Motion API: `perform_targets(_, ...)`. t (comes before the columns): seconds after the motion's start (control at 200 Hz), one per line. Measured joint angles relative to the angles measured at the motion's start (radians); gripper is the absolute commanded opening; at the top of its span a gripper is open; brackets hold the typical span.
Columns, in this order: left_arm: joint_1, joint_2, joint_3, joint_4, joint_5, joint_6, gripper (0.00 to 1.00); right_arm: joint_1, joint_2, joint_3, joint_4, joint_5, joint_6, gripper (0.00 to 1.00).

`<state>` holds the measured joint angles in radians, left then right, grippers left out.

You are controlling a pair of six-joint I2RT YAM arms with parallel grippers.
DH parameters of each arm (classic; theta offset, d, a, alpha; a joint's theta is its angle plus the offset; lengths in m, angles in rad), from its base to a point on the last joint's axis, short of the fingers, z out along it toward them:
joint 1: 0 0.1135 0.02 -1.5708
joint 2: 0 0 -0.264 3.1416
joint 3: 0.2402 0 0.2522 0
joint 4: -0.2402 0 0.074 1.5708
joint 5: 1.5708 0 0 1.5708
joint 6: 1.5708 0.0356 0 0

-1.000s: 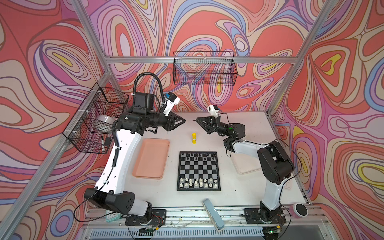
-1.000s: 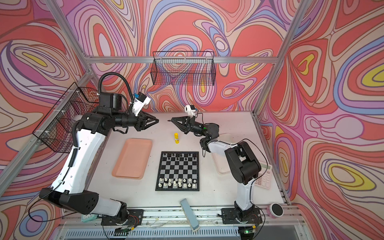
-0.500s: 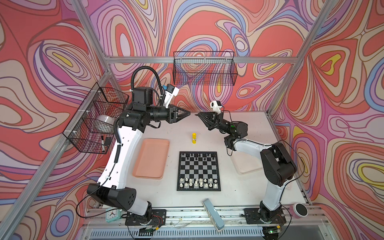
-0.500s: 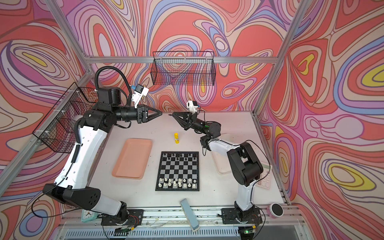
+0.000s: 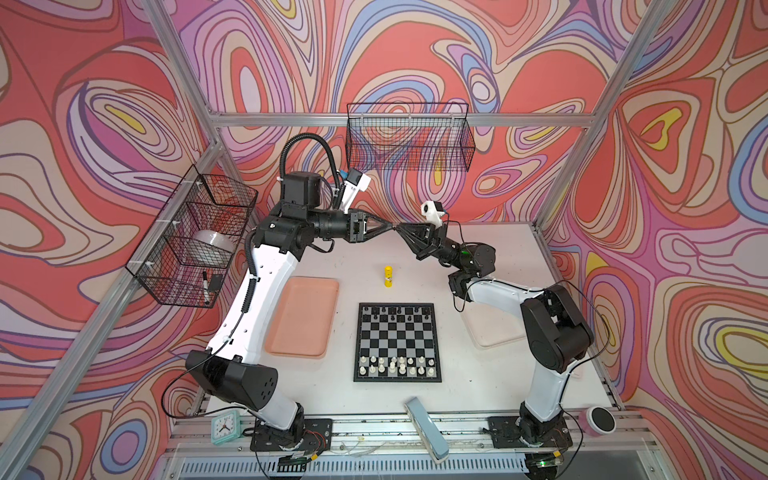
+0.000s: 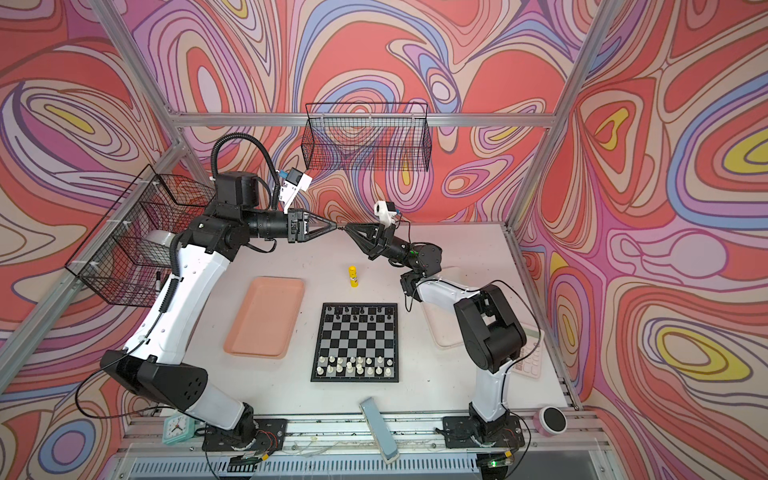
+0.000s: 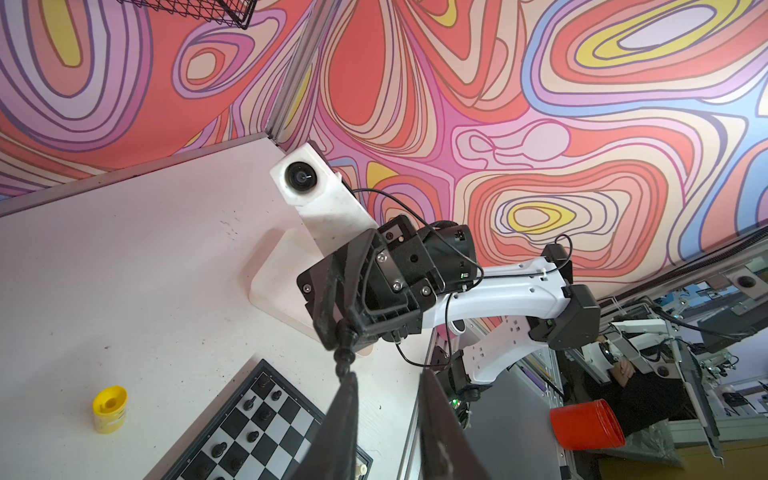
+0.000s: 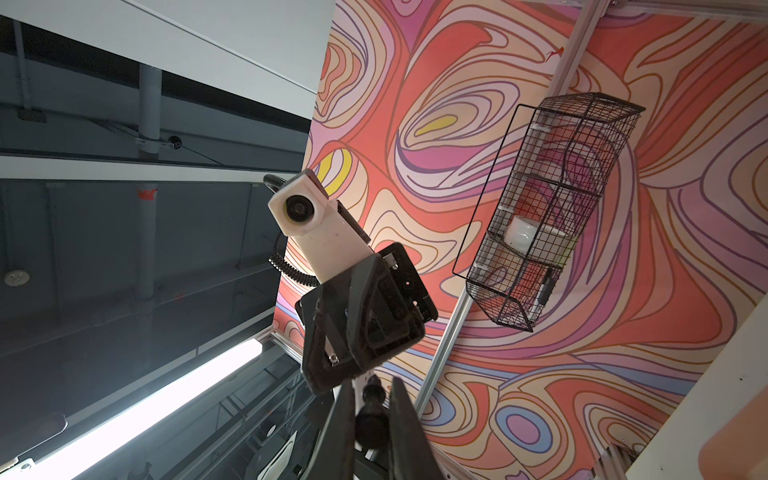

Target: Set up the chess pieces on the board

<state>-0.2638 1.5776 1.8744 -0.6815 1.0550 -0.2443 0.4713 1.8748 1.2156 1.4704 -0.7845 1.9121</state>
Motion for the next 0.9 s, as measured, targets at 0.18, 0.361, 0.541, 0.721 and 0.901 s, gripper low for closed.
perform_targets(0.18, -0.003, 0.001, -0.031, 0.015, 0.0, -0.014, 0.23, 0.0, -0.001, 0.0, 0.0, 0.003, -0.001, 0.09)
perform_targets(0.361, -0.003, 0.005, -0.045, 0.027, 0.001, -0.025, 0.23, 0.0, -0.008, 0.0, 0.0, 0.003, -0.005, 0.09)
perform_targets(0.541, -0.003, 0.008, -0.047, 0.044, 0.012, -0.041, 0.23, 0.0, -0.01, -0.013, 0.0, 0.004, -0.008, 0.09)
perform_targets(0.721, -0.004, 0.008, -0.049, 0.051, 0.02, -0.049, 0.23, 0.0, -0.01, -0.016, 0.0, 0.004, -0.008, 0.08)
perform_targets(0.901, -0.005, 0.009, -0.05, 0.051, 0.02, -0.048, 0.24, 0.0, -0.01, -0.016, 0.0, 0.004, -0.008, 0.08)
